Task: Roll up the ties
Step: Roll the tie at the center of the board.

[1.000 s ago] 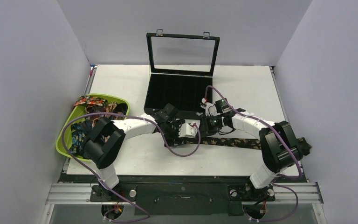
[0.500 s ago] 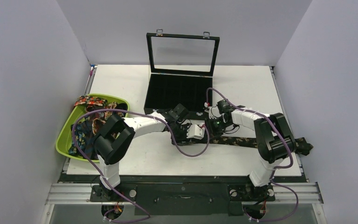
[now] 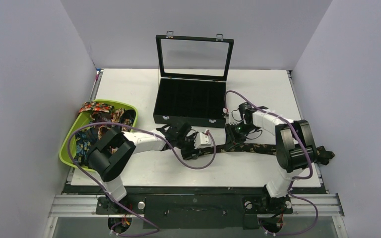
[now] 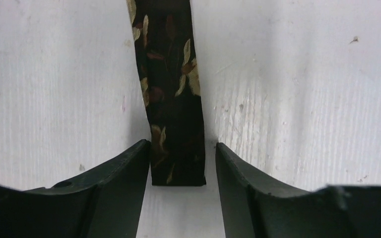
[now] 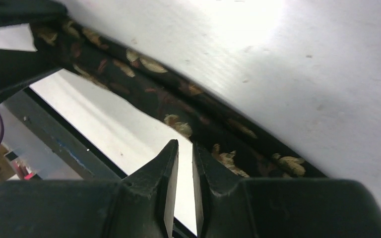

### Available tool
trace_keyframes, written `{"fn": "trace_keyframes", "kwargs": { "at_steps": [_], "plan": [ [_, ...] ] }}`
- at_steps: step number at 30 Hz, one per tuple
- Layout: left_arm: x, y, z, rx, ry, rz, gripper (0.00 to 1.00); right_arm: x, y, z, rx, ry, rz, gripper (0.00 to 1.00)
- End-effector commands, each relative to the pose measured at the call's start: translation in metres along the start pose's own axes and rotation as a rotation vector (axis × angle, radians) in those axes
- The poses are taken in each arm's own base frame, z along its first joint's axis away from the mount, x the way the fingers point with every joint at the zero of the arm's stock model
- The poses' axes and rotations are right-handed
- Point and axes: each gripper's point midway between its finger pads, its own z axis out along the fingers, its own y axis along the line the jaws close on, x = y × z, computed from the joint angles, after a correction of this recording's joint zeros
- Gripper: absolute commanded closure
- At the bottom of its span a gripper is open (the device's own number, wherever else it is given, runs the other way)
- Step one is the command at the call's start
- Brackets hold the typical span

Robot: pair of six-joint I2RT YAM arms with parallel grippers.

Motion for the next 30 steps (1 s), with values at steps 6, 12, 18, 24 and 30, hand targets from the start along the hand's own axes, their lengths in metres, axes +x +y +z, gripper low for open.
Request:
{"fn": "trace_keyframes", "kwargs": {
  "at_steps": [6, 12, 18, 24, 30],
  "plan": [
    [-0.017, 0.013, -0.025, -0.114, -0.263, -0.064, 0.39, -0.035, 0.063, 0.003, -0.143, -0.146, -0.09, 0.85],
    [0.002, 0.017, -0.025, -0.124, -0.259, -0.108, 0.39, -0.034, 0.056, 0.029, -0.14, -0.109, -0.045, 0.85],
    [-0.008, 0.013, -0.025, -0.101, -0.297, -0.076, 0.54, -0.021, 0.037, 0.046, -0.084, -0.053, -0.011, 0.87],
    [-0.042, 0.009, -0.031, -0.055, -0.345, -0.066, 0.66, -0.021, 0.025, 0.052, -0.033, -0.039, -0.005, 0.88],
    [-0.087, 0.006, -0.036, -0.039, -0.431, -0.059, 0.68, -0.023, 0.028, 0.047, -0.039, -0.055, -0.01, 0.88]
  ]
}}
